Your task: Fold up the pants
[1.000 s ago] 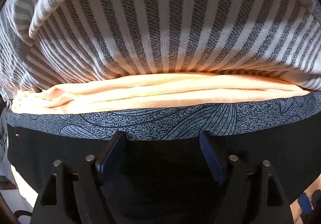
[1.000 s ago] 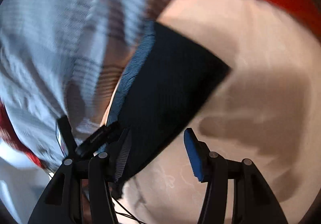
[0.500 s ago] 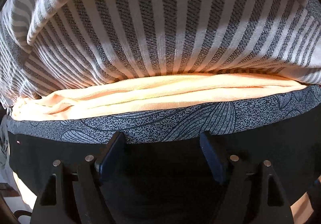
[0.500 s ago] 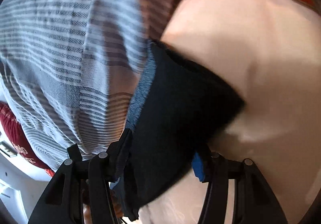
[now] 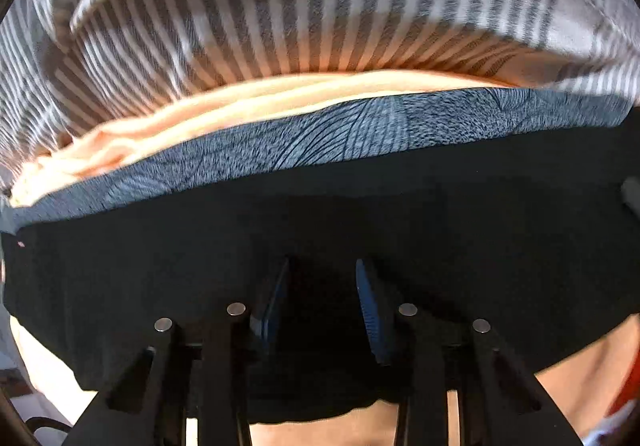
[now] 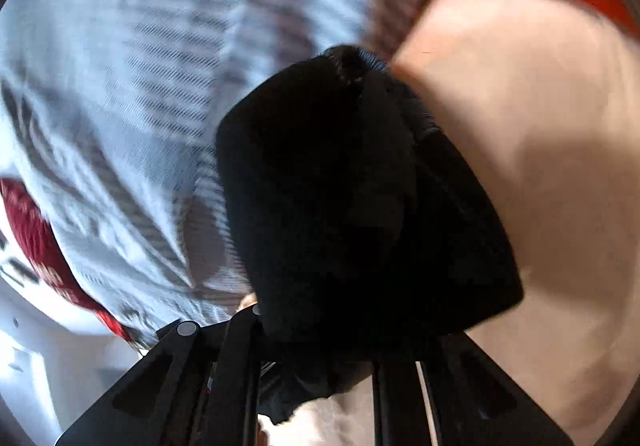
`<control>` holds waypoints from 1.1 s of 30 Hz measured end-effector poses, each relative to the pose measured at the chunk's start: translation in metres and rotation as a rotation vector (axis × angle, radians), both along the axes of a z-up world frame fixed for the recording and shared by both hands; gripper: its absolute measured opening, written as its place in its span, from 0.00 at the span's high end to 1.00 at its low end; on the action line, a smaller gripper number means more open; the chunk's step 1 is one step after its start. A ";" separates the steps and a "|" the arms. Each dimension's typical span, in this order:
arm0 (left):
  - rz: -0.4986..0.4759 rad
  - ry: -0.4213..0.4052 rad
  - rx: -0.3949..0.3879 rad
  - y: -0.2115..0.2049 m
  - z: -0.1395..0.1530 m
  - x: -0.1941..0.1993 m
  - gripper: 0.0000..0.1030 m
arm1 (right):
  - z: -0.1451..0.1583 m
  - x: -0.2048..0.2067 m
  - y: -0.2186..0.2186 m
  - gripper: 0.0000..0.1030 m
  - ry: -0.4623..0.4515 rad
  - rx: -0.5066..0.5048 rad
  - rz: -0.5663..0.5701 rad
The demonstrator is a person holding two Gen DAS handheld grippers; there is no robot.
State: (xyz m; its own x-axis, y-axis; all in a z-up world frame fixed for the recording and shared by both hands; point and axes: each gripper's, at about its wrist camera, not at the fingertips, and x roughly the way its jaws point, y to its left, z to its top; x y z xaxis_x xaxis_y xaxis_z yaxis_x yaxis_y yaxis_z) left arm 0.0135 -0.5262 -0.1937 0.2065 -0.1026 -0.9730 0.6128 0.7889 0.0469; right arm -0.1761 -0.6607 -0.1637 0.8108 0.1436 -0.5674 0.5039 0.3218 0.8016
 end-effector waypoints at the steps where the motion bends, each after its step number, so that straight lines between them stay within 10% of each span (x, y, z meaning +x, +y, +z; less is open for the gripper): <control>1: -0.014 -0.020 0.006 -0.001 0.002 -0.003 0.65 | 0.008 0.003 0.004 0.87 0.004 -0.031 0.017; 13: 0.102 0.063 -0.079 0.007 0.011 0.076 0.65 | 0.073 0.036 0.057 0.87 0.059 -0.281 0.164; 17: 0.014 -0.014 -0.027 -0.001 0.013 0.069 0.64 | 0.079 0.046 0.072 0.87 0.069 -0.301 0.171; 25: 0.077 0.149 -0.141 0.084 0.030 0.020 0.64 | 0.101 0.059 0.099 0.87 0.102 -0.374 0.187; 28: -0.036 0.016 -0.103 0.081 0.028 -0.005 0.64 | 0.103 0.067 0.112 0.87 0.128 -0.402 0.201; 33: 0.051 0.169 -0.197 0.128 0.047 0.031 0.64 | 0.118 0.097 0.161 0.87 0.180 -0.528 0.277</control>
State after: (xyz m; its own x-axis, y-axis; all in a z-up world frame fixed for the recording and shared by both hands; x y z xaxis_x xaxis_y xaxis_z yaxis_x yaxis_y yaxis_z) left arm 0.0443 -0.3978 -0.1468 0.0529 -0.2871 -0.9564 0.5581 0.8028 -0.2102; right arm -0.0788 -0.4998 -0.0460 0.6687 -0.0023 -0.7435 0.4571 0.7899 0.4088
